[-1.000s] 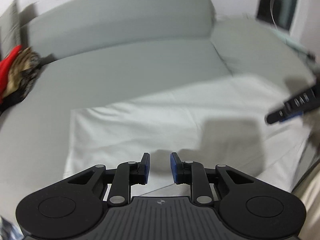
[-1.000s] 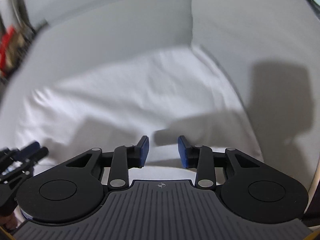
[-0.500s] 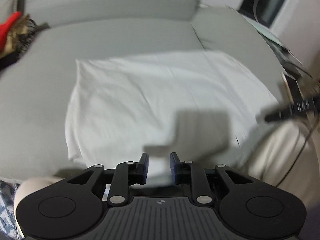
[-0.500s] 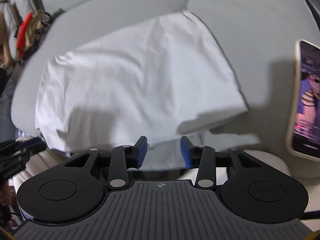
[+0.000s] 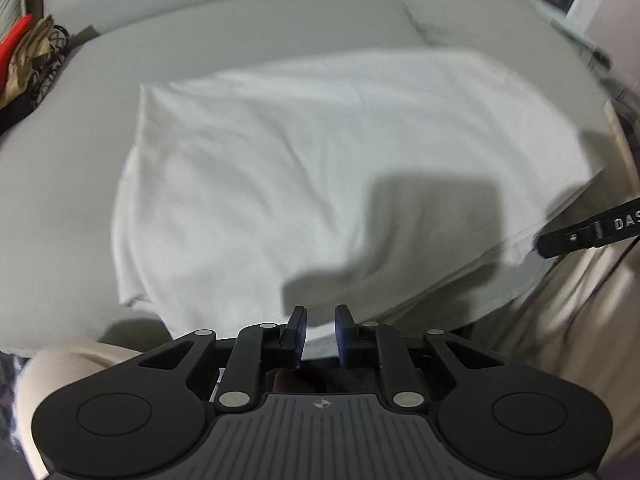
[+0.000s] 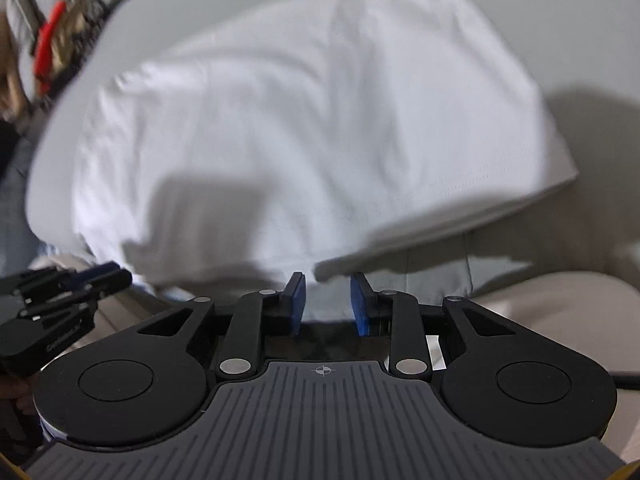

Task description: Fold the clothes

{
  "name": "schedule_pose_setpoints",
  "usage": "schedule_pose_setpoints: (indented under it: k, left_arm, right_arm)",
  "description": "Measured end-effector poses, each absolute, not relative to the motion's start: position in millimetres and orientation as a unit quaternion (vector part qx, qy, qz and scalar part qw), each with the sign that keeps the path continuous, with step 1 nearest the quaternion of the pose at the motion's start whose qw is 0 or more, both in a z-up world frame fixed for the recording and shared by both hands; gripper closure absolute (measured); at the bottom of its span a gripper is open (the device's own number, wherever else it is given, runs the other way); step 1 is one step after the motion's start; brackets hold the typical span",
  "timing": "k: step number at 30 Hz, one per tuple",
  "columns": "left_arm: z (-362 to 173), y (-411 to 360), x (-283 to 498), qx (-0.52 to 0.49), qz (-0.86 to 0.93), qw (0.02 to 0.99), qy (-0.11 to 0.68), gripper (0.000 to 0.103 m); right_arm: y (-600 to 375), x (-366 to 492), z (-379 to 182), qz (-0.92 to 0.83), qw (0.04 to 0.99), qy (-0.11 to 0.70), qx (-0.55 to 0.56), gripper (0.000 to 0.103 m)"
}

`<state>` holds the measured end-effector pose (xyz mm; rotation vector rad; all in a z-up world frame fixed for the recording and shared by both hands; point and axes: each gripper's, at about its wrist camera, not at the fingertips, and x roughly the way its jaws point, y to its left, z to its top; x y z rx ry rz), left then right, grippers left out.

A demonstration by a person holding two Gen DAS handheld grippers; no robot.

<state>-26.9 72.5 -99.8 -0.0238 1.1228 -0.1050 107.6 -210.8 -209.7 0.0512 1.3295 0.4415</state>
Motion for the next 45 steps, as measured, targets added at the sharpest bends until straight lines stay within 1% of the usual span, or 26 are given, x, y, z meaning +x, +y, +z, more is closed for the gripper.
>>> schedule_pose_setpoints:
  k: [1, 2, 5, 6, 7, 8, 9, 11, 14, 15, 16, 17, 18, 20, 21, 24, 25, 26, 28, 32, 36, 37, 38, 40, 43, 45]
  left_arm:
    - [-90, 75, -25, -0.021, -0.050, 0.850, 0.524, 0.086]
    - [-78, 77, -22, -0.030, -0.053, 0.857, 0.512, 0.085]
    - [-42, 76, -8, -0.048, -0.064, 0.877, 0.474, 0.077]
    - [-34, 75, -1, -0.055, -0.067, 0.879, 0.468, 0.072]
    - [-27, 74, 5, -0.062, -0.071, 0.882, 0.463, 0.072]
    - [-20, 73, 13, -0.070, -0.074, 0.884, 0.457, 0.072]
    - [-17, 73, 21, -0.078, -0.076, 0.884, 0.455, 0.071]
    - [-17, 74, 40, -0.088, -0.074, 0.883, 0.455, 0.069]
    - [-37, 76, 67, -0.083, -0.067, 0.885, 0.454, 0.070]
    - [-47, 77, 77, -0.082, -0.064, 0.886, 0.452, 0.071]
    - [-59, 79, 85, -0.079, -0.054, 0.884, 0.458, 0.075]
    - [-71, 82, 93, -0.076, -0.043, 0.882, 0.463, 0.082]
    - [-85, 85, 101, -0.076, -0.030, 0.880, 0.468, 0.096]
    - [-108, 93, 110, -0.078, 0.003, 0.878, 0.473, 0.098]
    - [-115, 98, 110, -0.079, 0.017, 0.878, 0.472, 0.102]
    - [-127, 112, 103, -0.103, 0.027, 0.882, 0.458, 0.099]
    - [-127, 114, 100, -0.108, 0.025, 0.883, 0.455, 0.099]
    - [-127, 115, 98, -0.112, 0.023, 0.884, 0.453, 0.099]
    - [-130, 116, 95, -0.117, 0.021, 0.885, 0.450, 0.097]
    - [-133, 115, 100, -0.118, 0.018, 0.884, 0.452, 0.097]
    - [-137, 118, 106, -0.117, 0.017, 0.883, 0.454, 0.097]
    - [-137, 117, 107, -0.113, 0.017, 0.884, 0.454, 0.097]
    - [-138, 116, 107, -0.109, 0.017, 0.884, 0.454, 0.097]
    - [-138, 115, 109, -0.105, 0.017, 0.884, 0.455, 0.097]
    - [-140, 119, 108, -0.118, 0.016, 0.884, 0.452, 0.096]
    - [-142, 124, 106, -0.133, 0.017, 0.884, 0.449, 0.095]
  right_arm:
    - [-210, 111, -198, 0.205, 0.774, 0.599, 0.027, 0.052]
    - [-209, 115, -187, 0.210, 0.781, 0.587, 0.033, 0.045]
    - [-207, 132, -161, 0.227, 0.784, 0.575, 0.064, 0.044]
    - [-206, 139, -155, 0.230, 0.783, 0.574, 0.074, 0.043]
    - [-206, 146, -149, 0.231, 0.782, 0.572, 0.084, 0.041]
    - [-204, 153, -146, 0.231, 0.781, 0.572, 0.096, 0.036]
    - [-205, 162, -144, 0.231, 0.780, 0.571, 0.108, 0.034]
    - [-206, 181, -144, 0.228, 0.783, 0.567, 0.120, 0.031]
    - [-214, 219, -156, 0.194, 0.803, 0.549, 0.125, 0.030]
    - [-220, 232, -162, 0.176, 0.811, 0.542, 0.134, 0.031]
    - [-227, 245, -170, 0.159, 0.818, 0.534, 0.145, 0.031]
    - [-234, 258, -178, 0.142, 0.824, 0.525, 0.156, 0.035]
    - [-243, 269, -187, 0.130, 0.826, 0.520, 0.175, 0.037]
    - [-260, 289, -204, 0.119, 0.823, 0.511, 0.216, 0.047]
    - [-265, 299, -213, 0.123, 0.819, 0.511, 0.230, 0.048]
    - [-270, 324, -236, 0.129, 0.808, 0.522, 0.241, 0.057]
    - [-270, 330, -242, 0.135, 0.802, 0.526, 0.249, 0.063]
    - [-270, 335, -249, 0.141, 0.793, 0.533, 0.259, 0.067]
    - [-267, 341, -260, 0.154, 0.778, 0.544, 0.275, 0.069]
    - [-243, 347, -262, 0.160, 0.791, 0.548, 0.219, 0.074]
    - [-216, 350, -262, 0.151, 0.810, 0.548, 0.147, 0.083]
    - [-210, 351, -262, 0.147, 0.813, 0.547, 0.134, 0.092]
    - [-208, 351, -263, 0.138, 0.816, 0.545, 0.131, 0.099]
    - [-215, 348, -262, 0.118, 0.822, 0.530, 0.170, 0.100]
    - [-241, 334, -256, 0.084, 0.831, 0.481, 0.266, 0.101]
    - [-257, 324, -253, 0.063, 0.836, 0.450, 0.307, 0.103]
